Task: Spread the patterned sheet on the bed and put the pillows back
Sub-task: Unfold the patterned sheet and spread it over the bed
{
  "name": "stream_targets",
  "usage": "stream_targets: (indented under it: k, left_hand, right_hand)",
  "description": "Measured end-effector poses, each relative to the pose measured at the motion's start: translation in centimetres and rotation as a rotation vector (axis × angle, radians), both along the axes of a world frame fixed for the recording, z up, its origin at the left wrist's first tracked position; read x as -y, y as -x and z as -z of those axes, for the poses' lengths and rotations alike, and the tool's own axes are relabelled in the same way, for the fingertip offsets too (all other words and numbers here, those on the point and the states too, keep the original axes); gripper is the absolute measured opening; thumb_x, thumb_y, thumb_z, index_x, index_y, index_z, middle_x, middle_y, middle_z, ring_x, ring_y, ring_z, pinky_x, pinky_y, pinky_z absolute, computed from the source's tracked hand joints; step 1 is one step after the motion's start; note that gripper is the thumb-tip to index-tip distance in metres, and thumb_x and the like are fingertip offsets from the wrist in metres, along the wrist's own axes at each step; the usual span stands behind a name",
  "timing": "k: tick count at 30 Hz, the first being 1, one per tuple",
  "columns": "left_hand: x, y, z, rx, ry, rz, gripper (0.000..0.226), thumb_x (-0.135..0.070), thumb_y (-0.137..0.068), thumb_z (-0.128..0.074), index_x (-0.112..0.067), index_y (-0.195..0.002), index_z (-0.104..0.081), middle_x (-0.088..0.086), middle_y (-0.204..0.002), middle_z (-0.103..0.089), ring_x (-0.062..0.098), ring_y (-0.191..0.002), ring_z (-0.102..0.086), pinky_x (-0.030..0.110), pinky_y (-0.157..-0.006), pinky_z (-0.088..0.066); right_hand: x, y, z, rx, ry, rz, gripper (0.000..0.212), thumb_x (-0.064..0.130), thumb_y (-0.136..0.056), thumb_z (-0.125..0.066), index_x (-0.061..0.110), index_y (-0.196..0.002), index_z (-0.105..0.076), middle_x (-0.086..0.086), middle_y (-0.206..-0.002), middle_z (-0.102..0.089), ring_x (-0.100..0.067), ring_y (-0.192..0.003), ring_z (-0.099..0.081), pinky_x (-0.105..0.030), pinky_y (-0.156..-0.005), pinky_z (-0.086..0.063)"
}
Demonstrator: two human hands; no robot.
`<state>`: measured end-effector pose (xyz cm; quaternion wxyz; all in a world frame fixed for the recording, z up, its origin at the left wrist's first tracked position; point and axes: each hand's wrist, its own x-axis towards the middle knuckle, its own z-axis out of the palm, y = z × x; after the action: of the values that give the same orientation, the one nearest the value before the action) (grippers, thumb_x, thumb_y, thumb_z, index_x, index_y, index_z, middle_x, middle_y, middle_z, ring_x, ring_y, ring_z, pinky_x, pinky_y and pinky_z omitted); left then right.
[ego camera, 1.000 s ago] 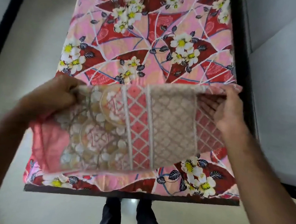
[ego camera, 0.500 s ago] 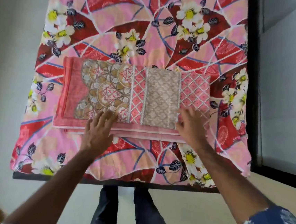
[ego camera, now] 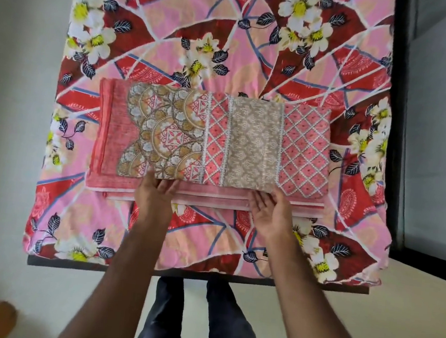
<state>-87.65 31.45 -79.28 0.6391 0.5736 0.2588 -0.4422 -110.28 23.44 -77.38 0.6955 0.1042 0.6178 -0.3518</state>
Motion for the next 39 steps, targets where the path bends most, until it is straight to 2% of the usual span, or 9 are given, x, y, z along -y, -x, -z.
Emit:
stream_targets:
  k: [2,6,10,15,18,22,28,33,39]
  left_hand:
    - [0.5,-1.2,0.0,0.008,-0.041,-0.033,0.046,-0.025,-0.102,-0.059,-0.008,-0.143,-0.046,0.014,-0.143,-0.046,0.030,-0.120,-0.056,0.050,-0.087,-0.060]
    - [1.9,-2.8,-1.0,0.040,-0.111,0.034,0.019,-0.025,-0.100,-0.057,-0.019,-0.082,-0.056,-0.002,-0.063,-0.053,0.010,-0.050,-0.053,0.026,-0.043,-0.053]
    - [5.2,-5.4,-4.7,0.239,-0.067,0.165,0.024,-0.021,-0.097,-0.049,-0.020,-0.073,-0.050,-0.007,-0.049,-0.051,0.011,-0.042,-0.052,0.022,-0.041,-0.042]
    - [16.7,-12.3,-11.8,0.598,0.250,0.491,0.019,-0.029,-0.092,-0.056,-0.016,-0.105,-0.062,-0.001,-0.106,-0.071,0.012,-0.089,-0.068,0.028,-0.073,-0.053]
    - [21.1,-15.7,-12.3,0.940,0.055,0.754,0.052,-0.027,-0.092,-0.059,-0.013,-0.140,-0.046,-0.013,-0.118,-0.059,-0.002,-0.093,-0.061,0.036,-0.093,-0.054]
    - [19.7,-11.6,-11.0,1.139,0.025,0.844,0.036,-0.017,-0.091,-0.054,-0.007,-0.125,-0.048,-0.002,-0.118,-0.055,0.014,-0.105,-0.054,0.040,-0.093,-0.048]
    - [7.5,-4.0,2.0,1.350,-0.243,1.786,0.072,-0.028,-0.091,-0.067,-0.018,-0.155,-0.034,0.010,-0.167,-0.020,0.040,-0.150,-0.025,0.070,-0.112,-0.030]
    - [4.8,0.6,4.4,1.502,-0.421,1.827,0.094,-0.039,-0.081,-0.076,-0.023,-0.158,-0.025,0.009,-0.168,-0.020,0.045,-0.152,-0.017,0.074,-0.110,-0.018]
    - [7.9,5.7,1.9,1.533,-0.189,1.990,0.084,-0.029,-0.085,-0.070,-0.028,-0.156,-0.028,0.011,-0.169,-0.013,0.038,-0.155,-0.011,0.072,-0.114,-0.022]
  right_hand:
    - [1.5,0.6,0.0,-0.038,0.014,0.012,0.049,0.027,-0.097,-0.065,0.009,-0.140,-0.048,-0.018,-0.135,-0.052,-0.032,-0.124,-0.054,-0.042,-0.104,-0.049]
    - [4.1,1.3,-0.7,-0.124,0.014,0.010,0.042,0.027,-0.094,-0.068,0.008,-0.129,-0.056,-0.016,-0.124,-0.064,-0.026,-0.107,-0.063,-0.043,-0.107,-0.049]
    - [6.1,0.9,-4.2,-0.298,0.105,-0.074,0.021,0.022,-0.099,-0.060,0.010,-0.117,-0.063,-0.012,-0.108,-0.069,-0.021,-0.082,-0.068,-0.033,-0.065,-0.059]
    - [17.6,-1.7,-11.3,-0.240,0.607,-0.197,0.034,0.027,-0.092,-0.067,0.001,-0.114,-0.063,-0.014,-0.108,-0.065,-0.029,-0.093,-0.068,-0.037,-0.075,-0.058]
    - [25.1,-3.8,-11.7,-0.104,0.746,-0.174,0.025,0.030,-0.102,-0.055,0.017,-0.124,-0.054,-0.008,-0.134,-0.052,-0.027,-0.120,-0.060,-0.040,-0.086,-0.056]
    - [22.6,-3.7,-8.0,-0.501,0.721,-0.594,0.050,0.016,-0.098,-0.056,0.022,-0.147,-0.044,-0.006,-0.148,-0.048,-0.021,-0.126,-0.055,-0.040,-0.098,-0.051]
    - [12.2,2.9,3.1,-1.119,0.809,-1.422,0.069,0.012,-0.085,-0.072,0.013,-0.148,-0.044,-0.010,-0.157,-0.037,-0.031,-0.136,-0.047,-0.055,-0.104,-0.047]
    - [8.9,6.9,3.4,-1.467,0.605,-1.157,0.078,0.019,-0.079,-0.080,0.013,-0.148,-0.044,-0.010,-0.154,-0.041,-0.031,-0.138,-0.042,-0.051,-0.108,-0.040]
    - [8.2,10.2,2.1,-1.129,0.538,-0.921,0.049,0.013,-0.077,-0.080,0.013,-0.123,-0.063,0.001,-0.107,-0.063,-0.020,-0.095,-0.065,-0.035,-0.078,-0.056]
